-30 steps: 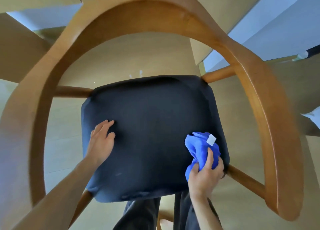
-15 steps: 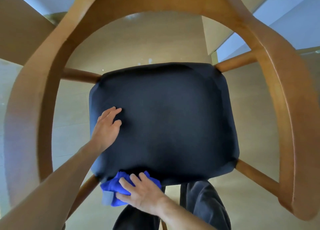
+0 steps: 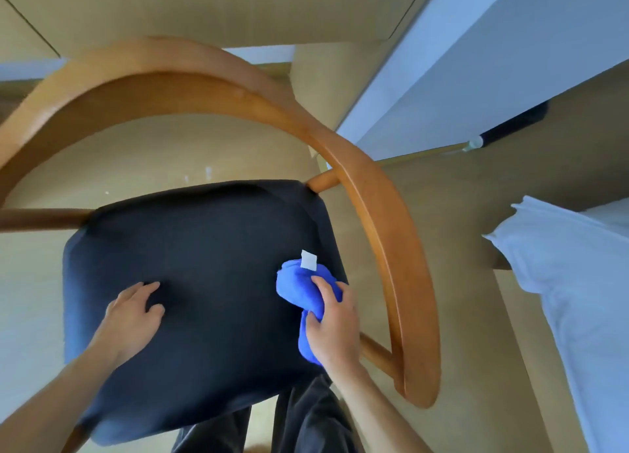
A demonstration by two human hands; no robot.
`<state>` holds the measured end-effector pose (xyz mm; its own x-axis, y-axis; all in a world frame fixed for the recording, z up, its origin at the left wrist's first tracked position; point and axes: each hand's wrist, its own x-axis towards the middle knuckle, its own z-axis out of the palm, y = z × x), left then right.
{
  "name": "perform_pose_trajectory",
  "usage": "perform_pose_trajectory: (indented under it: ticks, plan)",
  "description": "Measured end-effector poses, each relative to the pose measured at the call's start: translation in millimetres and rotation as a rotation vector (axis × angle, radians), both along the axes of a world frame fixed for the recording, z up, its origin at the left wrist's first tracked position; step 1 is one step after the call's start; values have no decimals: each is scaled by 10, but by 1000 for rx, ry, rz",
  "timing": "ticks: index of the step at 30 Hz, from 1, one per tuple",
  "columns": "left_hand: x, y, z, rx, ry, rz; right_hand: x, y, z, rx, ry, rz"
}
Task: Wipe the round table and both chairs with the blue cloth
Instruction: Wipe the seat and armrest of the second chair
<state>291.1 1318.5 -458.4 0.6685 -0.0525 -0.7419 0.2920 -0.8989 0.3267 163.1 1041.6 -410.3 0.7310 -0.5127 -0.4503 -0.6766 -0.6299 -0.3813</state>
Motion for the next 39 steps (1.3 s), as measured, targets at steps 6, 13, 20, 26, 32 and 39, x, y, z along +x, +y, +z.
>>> perform_pose_trajectory:
  ticks: [6, 13, 20, 26, 32, 39]
  plan:
    - [-118, -533, 418, -66, -12, -45, -306, -53, 1111, 37, -383, -64]
    - [-202, -1085, 799, -109, -14, -97, -932, -714, 1340, -357, -242, -63]
    - [-387, -1544, 1035, -161, -49, -164, -916, -874, 931, -361, -79, 161]
    - [-438, -1985, 1268, -205, -189, -198, -610, -1115, 910, -341, -97, 413]
    - [-148, -2550, 1588, -204, -418, -246, -131, -1307, 927, -361, -164, 471]
    - [1183, -2388, 1840, 209, -718, -459, -109, -1282, 867, -369, -280, 393]
